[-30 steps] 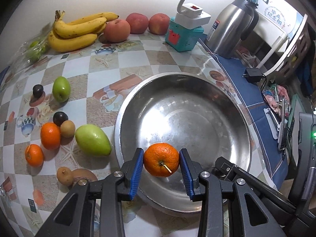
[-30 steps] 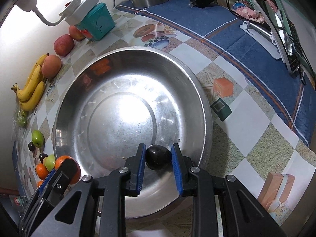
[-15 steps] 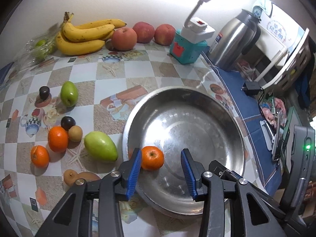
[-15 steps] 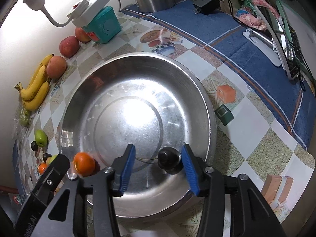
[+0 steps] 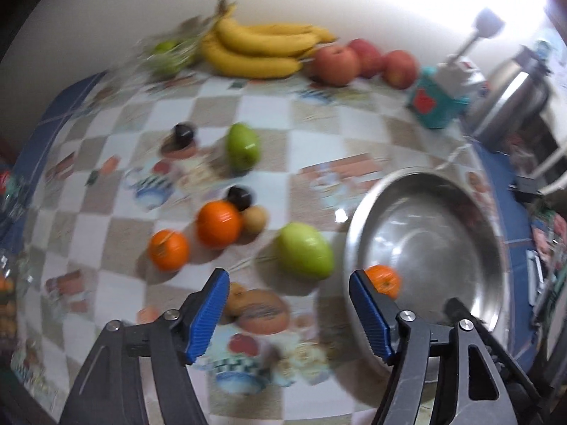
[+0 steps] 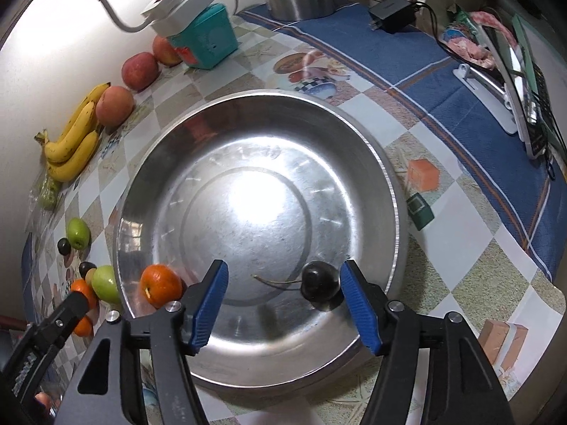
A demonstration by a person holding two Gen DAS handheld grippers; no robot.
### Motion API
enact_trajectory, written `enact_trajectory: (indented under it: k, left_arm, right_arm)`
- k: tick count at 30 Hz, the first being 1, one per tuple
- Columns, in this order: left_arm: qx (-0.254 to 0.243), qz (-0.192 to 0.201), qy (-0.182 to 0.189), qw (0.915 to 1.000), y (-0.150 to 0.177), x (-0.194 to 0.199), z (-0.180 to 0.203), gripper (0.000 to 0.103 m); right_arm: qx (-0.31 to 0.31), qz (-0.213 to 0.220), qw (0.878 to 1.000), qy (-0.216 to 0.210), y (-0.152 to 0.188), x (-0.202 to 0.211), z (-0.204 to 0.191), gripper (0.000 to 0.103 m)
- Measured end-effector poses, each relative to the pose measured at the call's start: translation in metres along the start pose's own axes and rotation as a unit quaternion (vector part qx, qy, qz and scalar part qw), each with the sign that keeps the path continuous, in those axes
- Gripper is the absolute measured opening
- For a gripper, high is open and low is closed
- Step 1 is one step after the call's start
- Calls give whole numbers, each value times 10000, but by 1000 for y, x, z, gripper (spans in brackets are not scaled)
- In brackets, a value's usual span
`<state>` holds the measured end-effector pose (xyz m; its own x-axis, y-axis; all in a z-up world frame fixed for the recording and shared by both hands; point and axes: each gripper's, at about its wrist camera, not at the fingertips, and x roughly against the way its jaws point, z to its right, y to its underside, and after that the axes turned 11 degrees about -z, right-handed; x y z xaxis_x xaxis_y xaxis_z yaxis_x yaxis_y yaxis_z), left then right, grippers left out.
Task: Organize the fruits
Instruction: 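Lower the orange into the bowl and open the left gripper while the right releases the plum, then withdraw both tools from the bowl back toward the remaining fruit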
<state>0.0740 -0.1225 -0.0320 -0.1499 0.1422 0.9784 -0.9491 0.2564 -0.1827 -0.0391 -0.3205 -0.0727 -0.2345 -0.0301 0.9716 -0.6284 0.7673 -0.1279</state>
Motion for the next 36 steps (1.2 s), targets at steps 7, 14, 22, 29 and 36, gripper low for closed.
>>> enact_trajectory:
  k: [7, 14, 22, 29, 36]
  left_arm:
    - [394, -78, -30, 9992, 3, -2, -25, 99]
    - [692, -44, -106, 9975, 1, -1, -43, 103]
    - [939, -22, -142, 9955, 1, 0, -66, 103]
    - [1030, 166, -237, 9943, -2, 8, -85, 103]
    - [1190, 232, -409, 9918, -6, 13, -112, 103]
  right_arm:
    - [271, -42, 9996, 18, 4, -2, -12, 71]
    - [528, -2, 9986, -13, 9, 0, -22, 79]
    - [903, -30, 9958, -129, 16, -1, -39, 82]
    - [1228, 28, 9922, -199, 21, 4, -57, 103]
    - [1644, -20, 9861, -258, 24, 14, -91, 103]
